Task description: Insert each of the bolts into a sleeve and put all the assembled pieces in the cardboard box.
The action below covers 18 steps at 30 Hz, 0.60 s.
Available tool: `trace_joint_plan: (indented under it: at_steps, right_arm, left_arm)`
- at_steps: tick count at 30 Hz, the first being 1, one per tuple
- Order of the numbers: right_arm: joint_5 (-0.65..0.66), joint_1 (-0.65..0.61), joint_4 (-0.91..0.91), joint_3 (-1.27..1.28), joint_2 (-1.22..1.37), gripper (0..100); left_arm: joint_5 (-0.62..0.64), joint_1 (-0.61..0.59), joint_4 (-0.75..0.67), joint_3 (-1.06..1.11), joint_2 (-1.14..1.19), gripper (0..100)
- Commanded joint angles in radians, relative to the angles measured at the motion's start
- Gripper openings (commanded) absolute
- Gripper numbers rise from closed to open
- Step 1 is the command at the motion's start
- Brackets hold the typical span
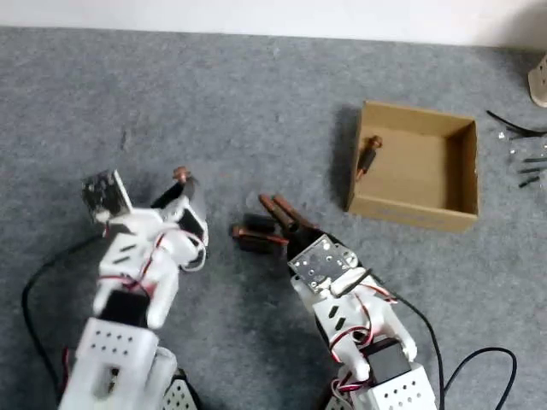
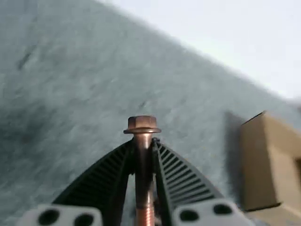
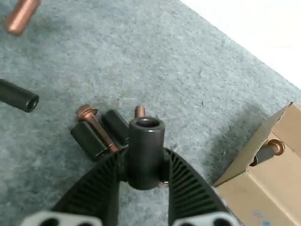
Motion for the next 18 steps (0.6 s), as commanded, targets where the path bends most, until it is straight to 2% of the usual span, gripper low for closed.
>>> trace_joint_plan:
  at_steps: [1,4,11,15,18]
  right_arm:
    - [-0.005,0.013,-0.035,0.091,-0.019,0.5]
    - [-0.003,0.013,-0.035,0.091,-0.019,0.5]
    - [-0.003,0.013,-0.035,0.091,-0.019,0.5]
    - [-0.003,0.013,-0.035,0.090,-0.019,0.5]
    - [-0.002,0.015,-0.035,0.087,-0.019,0.5]
  left_arm:
    - [-0.006,-0.038,-0.025,-0.140,0.226,1]
    - [-0.008,-0.062,-0.087,-0.231,0.479,1]
    - [-0.046,-0.099,-0.084,-0.535,0.990,1]
    - [-0.054,-0.104,-0.080,-0.642,1.187,1]
    - [-0.054,-0.104,0.012,-0.720,1.251,1]
